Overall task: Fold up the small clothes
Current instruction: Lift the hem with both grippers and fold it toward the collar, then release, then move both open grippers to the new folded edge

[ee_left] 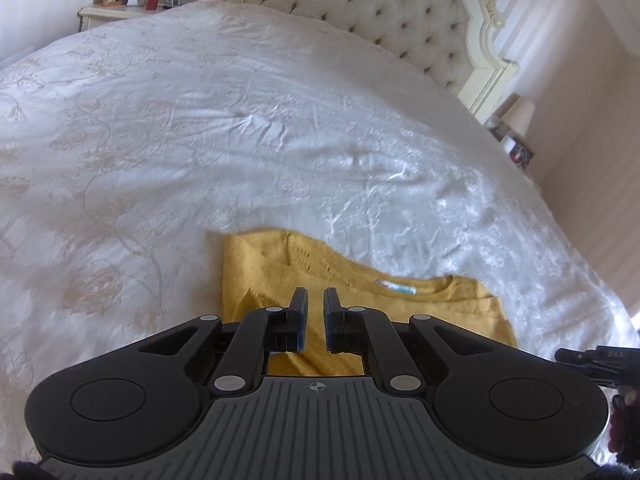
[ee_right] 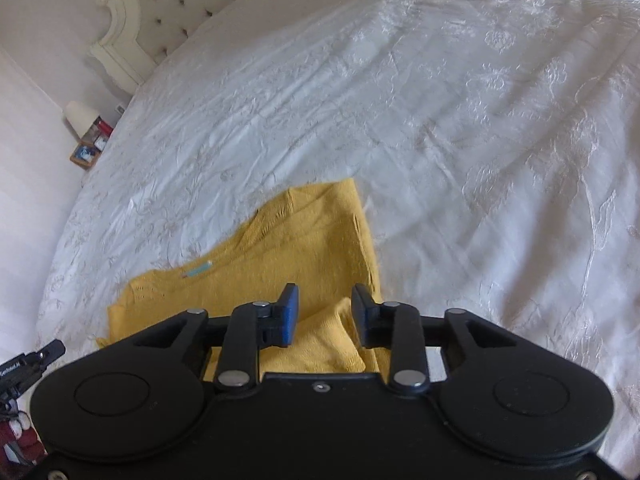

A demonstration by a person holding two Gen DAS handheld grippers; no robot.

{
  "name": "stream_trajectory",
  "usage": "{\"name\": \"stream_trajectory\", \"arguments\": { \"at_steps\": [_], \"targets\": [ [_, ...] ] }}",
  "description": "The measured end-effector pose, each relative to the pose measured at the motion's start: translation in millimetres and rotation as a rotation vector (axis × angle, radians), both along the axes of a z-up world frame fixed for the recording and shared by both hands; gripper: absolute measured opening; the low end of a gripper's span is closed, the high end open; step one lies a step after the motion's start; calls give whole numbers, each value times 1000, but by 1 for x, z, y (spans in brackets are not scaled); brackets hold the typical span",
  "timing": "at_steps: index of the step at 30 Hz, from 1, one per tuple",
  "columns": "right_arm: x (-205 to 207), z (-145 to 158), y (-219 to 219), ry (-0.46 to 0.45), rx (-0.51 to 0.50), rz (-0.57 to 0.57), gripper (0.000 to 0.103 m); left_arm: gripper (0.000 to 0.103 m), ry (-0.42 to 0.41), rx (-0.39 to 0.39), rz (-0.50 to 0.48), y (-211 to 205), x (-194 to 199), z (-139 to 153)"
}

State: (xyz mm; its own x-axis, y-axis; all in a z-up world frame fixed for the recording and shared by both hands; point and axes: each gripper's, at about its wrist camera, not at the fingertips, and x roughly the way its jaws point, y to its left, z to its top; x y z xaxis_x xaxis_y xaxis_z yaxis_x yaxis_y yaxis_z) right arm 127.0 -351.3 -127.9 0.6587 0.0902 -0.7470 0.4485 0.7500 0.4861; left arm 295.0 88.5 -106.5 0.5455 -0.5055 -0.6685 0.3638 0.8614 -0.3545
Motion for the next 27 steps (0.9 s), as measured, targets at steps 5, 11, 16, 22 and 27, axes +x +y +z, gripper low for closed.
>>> {"name": "stream_trajectory", "arguments": {
  "at_steps": [5,11,16,22,27],
  "targets": [
    [2,-19,9,45,18,89,52,46,17,95,-33,-4,-9,-14],
    [7,-28,7,41,63,120,54,58,-36,282,-147,-24,-11,-28],
    [14,-33,8,49,87,163,55,58,-46,307,-137,-22,4,-31],
    [19,-36,7,44,114,164,57,58,-30,359,-184,-13,32,-42],
    [24,-40,8,50,131,155,57,58,-43,411,-268,-12,45,-52]
  ]
}}
